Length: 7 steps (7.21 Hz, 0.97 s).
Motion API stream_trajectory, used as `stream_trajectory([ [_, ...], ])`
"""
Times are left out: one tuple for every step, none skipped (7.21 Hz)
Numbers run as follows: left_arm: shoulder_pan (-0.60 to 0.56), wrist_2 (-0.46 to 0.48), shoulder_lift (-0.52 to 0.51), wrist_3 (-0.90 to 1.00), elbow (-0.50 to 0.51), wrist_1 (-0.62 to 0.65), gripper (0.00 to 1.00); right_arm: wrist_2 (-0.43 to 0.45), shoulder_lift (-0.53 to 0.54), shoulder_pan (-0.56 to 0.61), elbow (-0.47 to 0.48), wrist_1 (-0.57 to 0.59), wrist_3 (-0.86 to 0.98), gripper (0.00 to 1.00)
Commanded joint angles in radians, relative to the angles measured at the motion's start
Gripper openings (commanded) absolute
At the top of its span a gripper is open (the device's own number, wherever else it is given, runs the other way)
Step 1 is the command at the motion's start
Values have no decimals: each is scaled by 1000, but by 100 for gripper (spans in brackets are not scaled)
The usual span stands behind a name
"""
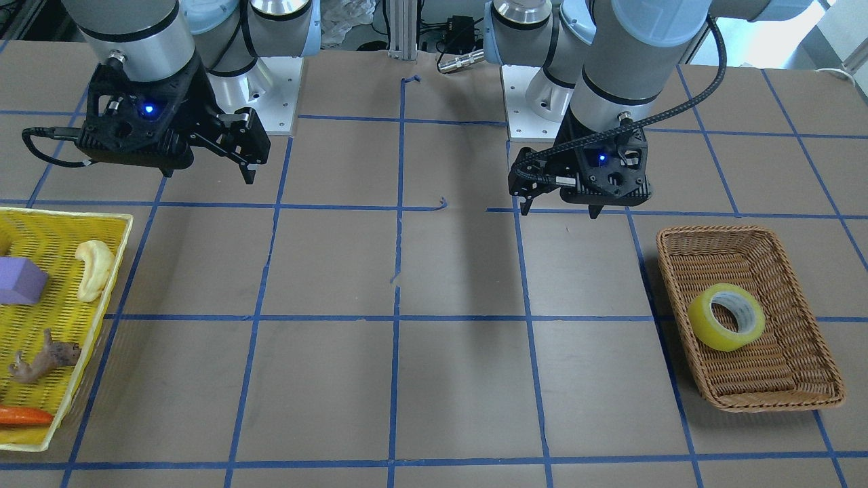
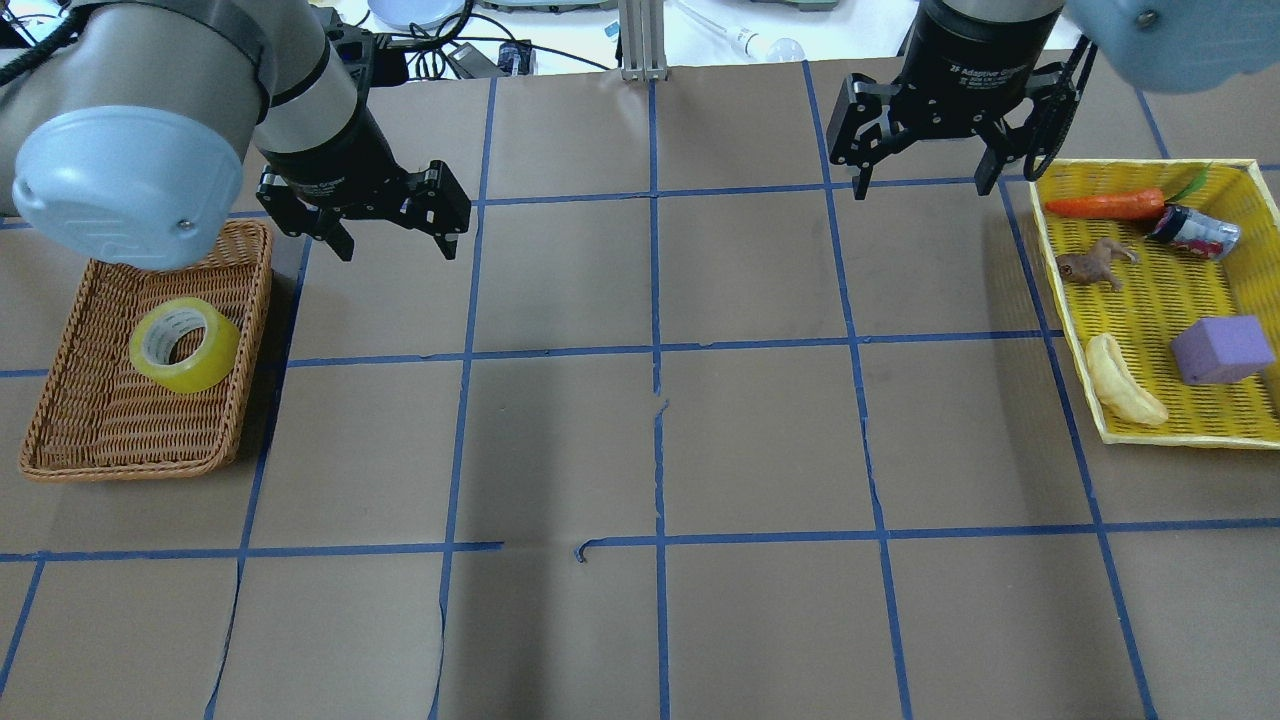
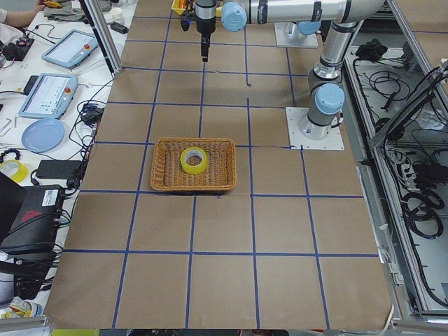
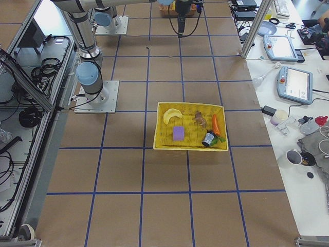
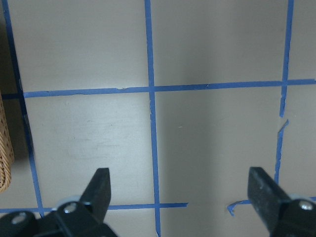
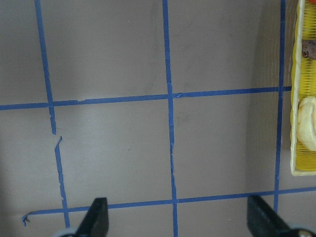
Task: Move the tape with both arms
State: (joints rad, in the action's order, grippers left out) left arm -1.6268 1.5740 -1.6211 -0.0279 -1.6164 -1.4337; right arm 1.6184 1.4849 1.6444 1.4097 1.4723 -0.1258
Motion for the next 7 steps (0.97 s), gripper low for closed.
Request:
stream_trajectory([
  [2,11,67,6,18,-118,100,0,0,0,0,-1,0,100],
  [33,12,78,9,44,-138,100,0,0,0,0,-1,0,100],
  [85,5,70,10,53,-160,100,0,0,-2,0,2,0,100],
  [85,-2,75,10,49,-162,100,-2,0,0,0,2,0,100],
  [84,0,82,10,50,-178,100,-2,0,0,0,2,0,100],
  [84,-2,82,6,50,-183,100,-2,0,0,0,2,0,100],
  [82,-2,84,6,50,-191,100,-2,0,0,0,2,0,100],
])
